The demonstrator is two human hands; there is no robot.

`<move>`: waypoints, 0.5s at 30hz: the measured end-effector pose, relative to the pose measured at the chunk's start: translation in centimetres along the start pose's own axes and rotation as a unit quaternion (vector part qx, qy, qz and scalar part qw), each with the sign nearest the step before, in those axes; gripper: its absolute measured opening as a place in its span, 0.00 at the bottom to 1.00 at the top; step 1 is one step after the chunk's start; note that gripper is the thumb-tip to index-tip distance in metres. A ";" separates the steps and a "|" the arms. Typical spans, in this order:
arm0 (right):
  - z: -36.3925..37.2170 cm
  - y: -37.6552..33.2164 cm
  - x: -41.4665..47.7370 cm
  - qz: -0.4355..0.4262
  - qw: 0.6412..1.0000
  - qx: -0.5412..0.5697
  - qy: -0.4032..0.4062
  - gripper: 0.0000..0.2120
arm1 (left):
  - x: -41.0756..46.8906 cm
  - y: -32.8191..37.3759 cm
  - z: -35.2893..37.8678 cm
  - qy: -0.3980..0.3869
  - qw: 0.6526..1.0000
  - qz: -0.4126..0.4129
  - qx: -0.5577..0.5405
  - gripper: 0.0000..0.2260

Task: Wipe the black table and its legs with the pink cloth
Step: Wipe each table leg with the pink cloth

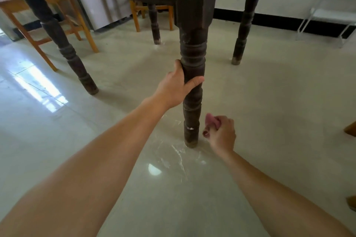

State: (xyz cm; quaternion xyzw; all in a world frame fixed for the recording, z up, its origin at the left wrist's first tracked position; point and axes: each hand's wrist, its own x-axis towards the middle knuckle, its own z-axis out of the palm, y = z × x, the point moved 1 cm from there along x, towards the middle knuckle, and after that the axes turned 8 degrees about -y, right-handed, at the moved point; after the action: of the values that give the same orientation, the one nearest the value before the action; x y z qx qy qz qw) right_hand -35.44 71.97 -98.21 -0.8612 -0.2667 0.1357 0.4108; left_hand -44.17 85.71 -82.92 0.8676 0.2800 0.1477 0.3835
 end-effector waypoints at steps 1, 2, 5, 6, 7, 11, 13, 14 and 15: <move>1.5 -0.6 -1.4 -0.023 0.999 0.007 -0.030 0.08 | -0.1 0.2 0.0 0.001 1.000 -0.002 -0.010 0.27; 3.1 -1.3 -3.0 -0.054 0.996 0.006 -0.065 0.08 | -0.3 0.3 0.0 0.002 1.000 -0.005 -0.019 0.26; 7.2 -3.4 -6.9 -0.129 0.980 0.006 -0.150 0.08 | -0.5 0.9 0.0 0.005 0.999 -0.016 -0.043 0.25; 7.8 -3.8 -7.3 -0.138 0.978 0.011 -0.159 0.08 | -0.5 1.0 0.1 0.006 0.999 -0.018 -0.044 0.25; 7.9 -4.0 -7.1 -0.138 0.978 0.016 -0.155 0.08 | -0.5 1.1 0.0 0.007 0.999 -0.019 -0.042 0.26; 5.5 -1.6 -3.9 -0.076 0.992 0.039 -0.091 0.05 | -0.3 0.6 0.0 0.013 0.999 -0.026 -0.026 0.27; 3.4 0.9 -1.7 -0.034 0.997 0.050 -0.044 0.03 | -0.2 0.3 0.0 0.012 0.999 -0.020 -0.025 0.27; 2.5 2.0 -0.6 -0.008 0.998 0.054 -0.024 0.04 | -0.1 0.3 0.0 0.012 1.000 -0.016 -0.024 0.28; 1.6 2.8 0.3 0.020 0.998 0.054 -0.010 0.05 | -0.1 0.2 0.1 0.011 1.000 -0.013 -0.024 0.28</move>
State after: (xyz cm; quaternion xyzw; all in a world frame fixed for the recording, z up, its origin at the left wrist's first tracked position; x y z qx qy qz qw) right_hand -34.94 71.66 -101.40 -0.8416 -0.2456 0.1664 0.4513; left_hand -44.09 85.48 -82.80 0.8525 0.2923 0.1590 0.4031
